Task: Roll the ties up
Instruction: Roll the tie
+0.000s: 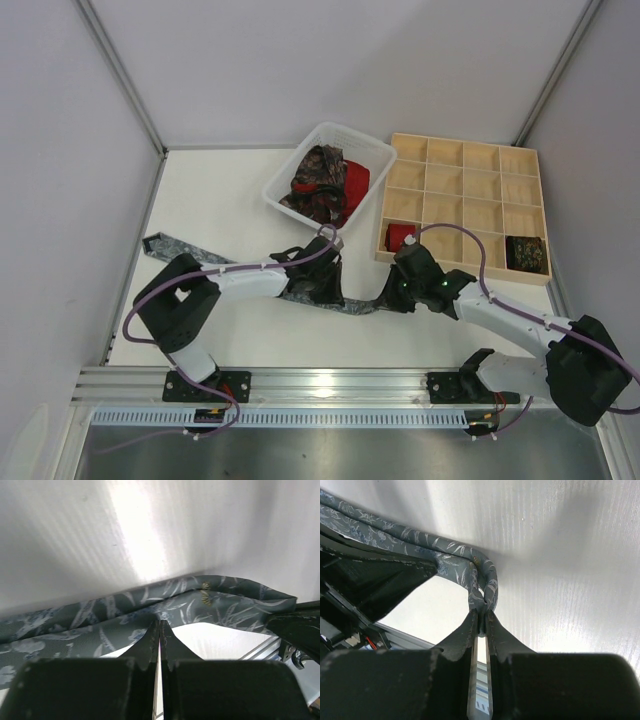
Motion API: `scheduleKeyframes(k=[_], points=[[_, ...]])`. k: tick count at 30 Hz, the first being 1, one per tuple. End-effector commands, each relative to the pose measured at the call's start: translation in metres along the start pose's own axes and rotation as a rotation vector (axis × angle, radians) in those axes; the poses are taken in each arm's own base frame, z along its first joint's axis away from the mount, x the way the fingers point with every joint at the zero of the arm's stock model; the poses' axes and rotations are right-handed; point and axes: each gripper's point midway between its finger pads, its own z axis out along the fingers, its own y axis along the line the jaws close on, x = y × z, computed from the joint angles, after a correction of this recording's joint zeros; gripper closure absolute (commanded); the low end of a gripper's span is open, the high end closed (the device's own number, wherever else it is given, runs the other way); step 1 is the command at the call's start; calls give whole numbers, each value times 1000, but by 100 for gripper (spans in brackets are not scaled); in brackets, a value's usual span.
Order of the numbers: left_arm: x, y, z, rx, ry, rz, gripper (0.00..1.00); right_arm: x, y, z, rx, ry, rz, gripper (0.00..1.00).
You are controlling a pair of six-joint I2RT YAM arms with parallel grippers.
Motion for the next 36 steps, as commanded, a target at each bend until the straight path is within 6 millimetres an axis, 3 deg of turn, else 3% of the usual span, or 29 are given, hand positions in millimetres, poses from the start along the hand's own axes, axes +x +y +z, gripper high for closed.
scheduleKeyframes(k=[1, 14, 21, 36], points=[[-9, 10, -8, -11, -39, 10, 98, -12, 15, -8, -38, -40, -16, 100], [-3, 18, 9, -2, -2, -9, 99, -13, 30, -3, -49, -26, -37, 100], [-4, 17, 5, 4, -13, -11, 99, -13, 44, 10, -51, -8, -56, 100], [-2, 16, 2, 9, -12, -11, 99, -3, 50, 46, -44, 58, -79, 100]])
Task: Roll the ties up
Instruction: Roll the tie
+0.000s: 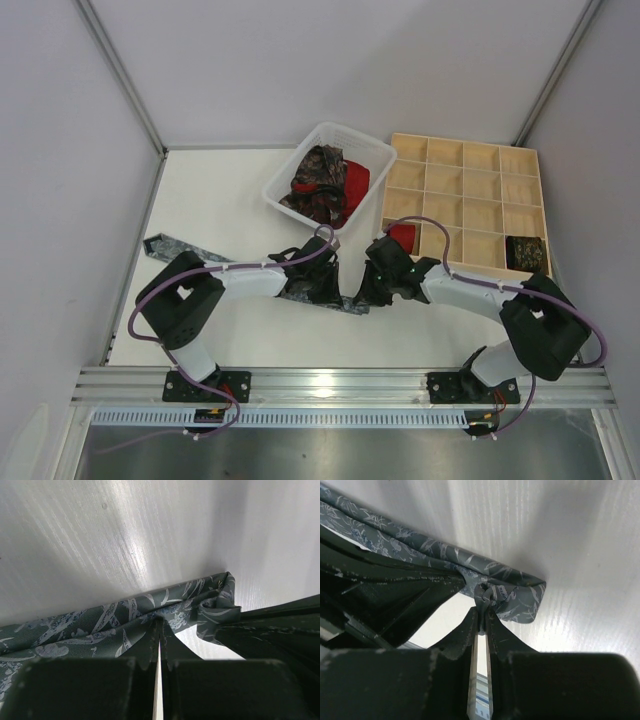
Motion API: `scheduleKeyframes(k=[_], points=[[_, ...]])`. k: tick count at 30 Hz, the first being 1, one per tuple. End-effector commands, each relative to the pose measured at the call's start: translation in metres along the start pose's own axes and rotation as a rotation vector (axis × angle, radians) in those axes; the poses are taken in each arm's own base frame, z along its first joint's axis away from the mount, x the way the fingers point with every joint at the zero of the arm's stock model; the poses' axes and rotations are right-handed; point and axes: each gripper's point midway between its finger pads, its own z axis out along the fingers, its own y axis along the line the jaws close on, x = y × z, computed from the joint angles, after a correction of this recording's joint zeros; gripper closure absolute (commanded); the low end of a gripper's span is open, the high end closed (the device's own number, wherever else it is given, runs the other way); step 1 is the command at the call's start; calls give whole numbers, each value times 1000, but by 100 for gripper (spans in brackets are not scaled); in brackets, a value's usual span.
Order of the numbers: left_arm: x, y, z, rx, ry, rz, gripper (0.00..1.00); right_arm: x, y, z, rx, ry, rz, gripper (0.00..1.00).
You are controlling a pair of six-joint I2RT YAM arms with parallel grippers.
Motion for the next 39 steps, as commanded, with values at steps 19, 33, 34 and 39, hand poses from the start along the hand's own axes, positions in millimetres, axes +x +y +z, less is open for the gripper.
scheduleKeyframes(k=[19, 33, 34, 39], points=[[3, 4, -5, -1, 2, 1, 99, -5, 16, 18, -155, -29, -45, 66], [7, 3, -6, 6, 15, -24, 98, -6, 7, -3, -317, -91, -53, 60], [7, 3, -6, 8, 16, -26, 98, -5, 5, -2, -314, -89, -52, 60], [8, 2, -6, 9, 17, -29, 98, -8, 6, 2, -355, -77, -38, 62]])
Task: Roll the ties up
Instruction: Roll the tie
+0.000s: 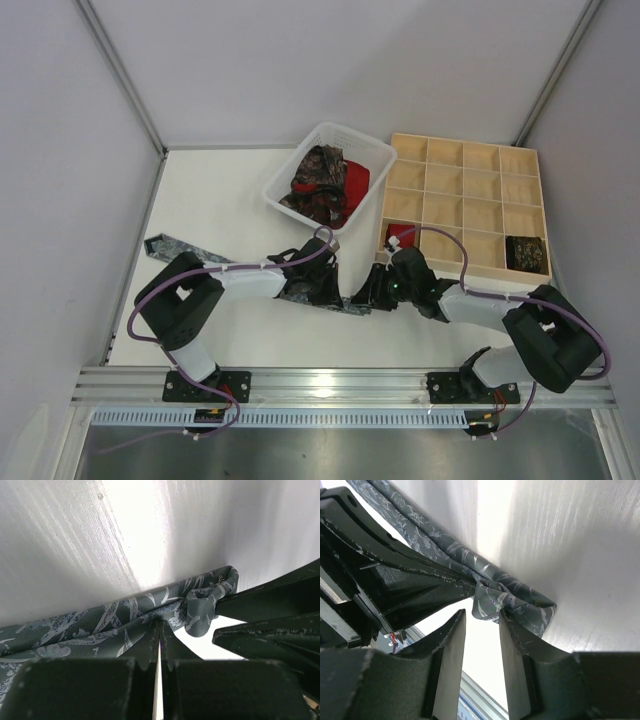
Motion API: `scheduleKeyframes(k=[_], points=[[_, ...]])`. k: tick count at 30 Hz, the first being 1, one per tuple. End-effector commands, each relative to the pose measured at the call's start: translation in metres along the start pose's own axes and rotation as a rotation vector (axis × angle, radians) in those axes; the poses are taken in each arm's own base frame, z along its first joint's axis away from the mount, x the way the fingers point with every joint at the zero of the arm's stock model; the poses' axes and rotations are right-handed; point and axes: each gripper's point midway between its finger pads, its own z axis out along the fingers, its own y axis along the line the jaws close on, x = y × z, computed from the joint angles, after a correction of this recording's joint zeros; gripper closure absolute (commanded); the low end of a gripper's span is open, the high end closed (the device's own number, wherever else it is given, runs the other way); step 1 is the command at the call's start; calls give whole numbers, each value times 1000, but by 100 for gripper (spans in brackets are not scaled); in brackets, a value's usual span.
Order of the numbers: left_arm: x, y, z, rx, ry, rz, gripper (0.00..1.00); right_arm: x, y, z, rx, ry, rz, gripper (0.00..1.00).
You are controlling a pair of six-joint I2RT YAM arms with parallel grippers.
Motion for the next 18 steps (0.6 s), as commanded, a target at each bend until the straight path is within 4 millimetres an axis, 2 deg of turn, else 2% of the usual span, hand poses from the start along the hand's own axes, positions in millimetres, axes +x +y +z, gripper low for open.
scheduleKeyframes(k=[1, 3, 9, 14, 18], points=[[3, 2, -6, -7, 4, -17, 98, -6, 4, 4, -60, -11, -15, 63], [2, 3, -6, -10, 3, -19, 98, -8, 7, 6, -82, -14, -3, 65], [1, 2, -5, -8, 6, -15, 98, -7, 5, 13, -94, -3, 8, 79], [0, 2, -8, -17, -3, -11, 98, -5, -2, 18, -64, 10, 16, 100], [-8, -1, -21, -26, -39, -3, 98, 2, -15, 23, -18, 38, 25, 100]])
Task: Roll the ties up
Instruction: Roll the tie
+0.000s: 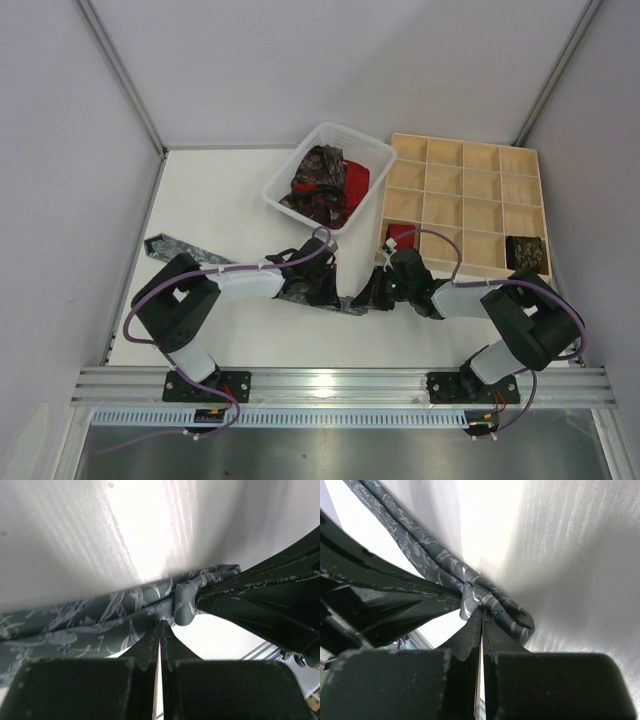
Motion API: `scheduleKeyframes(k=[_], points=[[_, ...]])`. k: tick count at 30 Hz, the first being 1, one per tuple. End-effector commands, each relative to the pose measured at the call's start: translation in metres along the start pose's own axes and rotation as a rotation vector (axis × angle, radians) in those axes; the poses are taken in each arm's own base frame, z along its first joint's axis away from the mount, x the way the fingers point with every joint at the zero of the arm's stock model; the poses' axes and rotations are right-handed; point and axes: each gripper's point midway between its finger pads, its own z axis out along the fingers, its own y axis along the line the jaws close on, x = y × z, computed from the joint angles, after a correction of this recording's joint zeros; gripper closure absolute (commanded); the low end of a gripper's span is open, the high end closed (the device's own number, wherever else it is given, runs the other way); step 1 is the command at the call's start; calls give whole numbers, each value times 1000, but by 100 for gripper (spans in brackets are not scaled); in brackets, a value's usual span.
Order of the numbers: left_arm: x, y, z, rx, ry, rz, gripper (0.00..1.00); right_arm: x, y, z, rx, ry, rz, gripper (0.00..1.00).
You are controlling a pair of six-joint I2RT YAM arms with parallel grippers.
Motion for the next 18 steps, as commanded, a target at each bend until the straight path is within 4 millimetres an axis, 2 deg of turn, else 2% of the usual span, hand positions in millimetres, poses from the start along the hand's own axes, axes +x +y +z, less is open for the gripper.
scheduleKeyframes(k=[1, 5, 9, 18], points=[[-11, -4, -20, -12, -49, 2, 97, -1, -5, 5, 17, 6, -11, 100], [-19, -21, -29, 39, -66, 8, 97, -1, -6, 5, 20, 8, -9, 100], [-24, -34, -27, 90, -59, 7, 96, -2, -4, 4, 23, 0, -11, 100], [-21, -32, -3, 93, -18, -13, 97, -2, 1, 0, 23, -3, -24, 100]])
